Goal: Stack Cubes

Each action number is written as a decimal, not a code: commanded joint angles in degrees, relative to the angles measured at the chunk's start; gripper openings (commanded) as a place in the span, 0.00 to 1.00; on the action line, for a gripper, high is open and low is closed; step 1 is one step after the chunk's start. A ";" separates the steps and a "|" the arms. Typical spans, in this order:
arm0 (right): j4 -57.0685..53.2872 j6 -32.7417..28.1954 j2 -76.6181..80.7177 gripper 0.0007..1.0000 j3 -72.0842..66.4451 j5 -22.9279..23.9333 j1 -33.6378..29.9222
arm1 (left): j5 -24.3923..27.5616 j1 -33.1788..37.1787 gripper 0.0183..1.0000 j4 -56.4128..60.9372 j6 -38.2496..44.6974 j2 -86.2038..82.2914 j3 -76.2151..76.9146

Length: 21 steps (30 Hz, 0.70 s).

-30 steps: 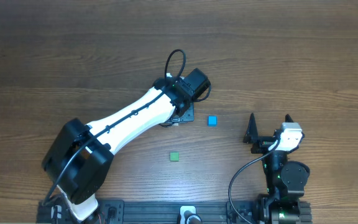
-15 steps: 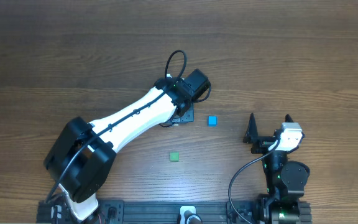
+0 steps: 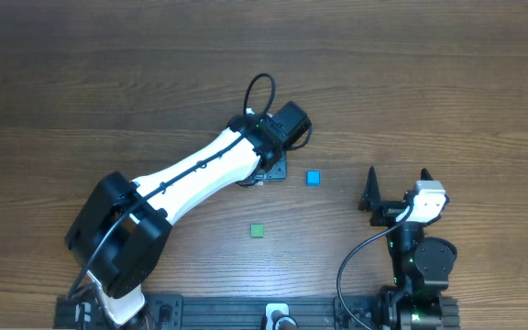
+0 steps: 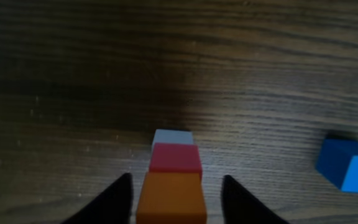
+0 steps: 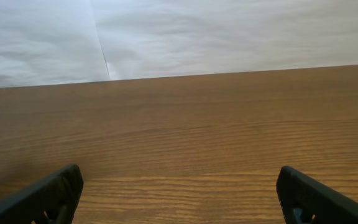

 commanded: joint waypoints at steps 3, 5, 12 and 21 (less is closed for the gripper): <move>-0.07 -0.28 -0.52 0.99 -0.33 -0.63 -0.33 | -3.45 1.84 0.99 2.82 -1.86 -0.70 -0.28; -0.09 -0.28 -0.52 0.99 -0.33 -0.63 -0.33 | -4.55 3.48 1.00 5.01 -1.81 -2.43 -0.28; -0.07 -0.31 -0.52 0.99 -0.33 -0.63 -0.33 | -5.90 13.16 1.00 11.13 3.17 -11.89 -0.31; -0.09 -0.31 -0.52 0.99 -0.33 -0.63 -0.33 | -8.35 26.69 1.00 14.38 7.74 -33.40 -5.18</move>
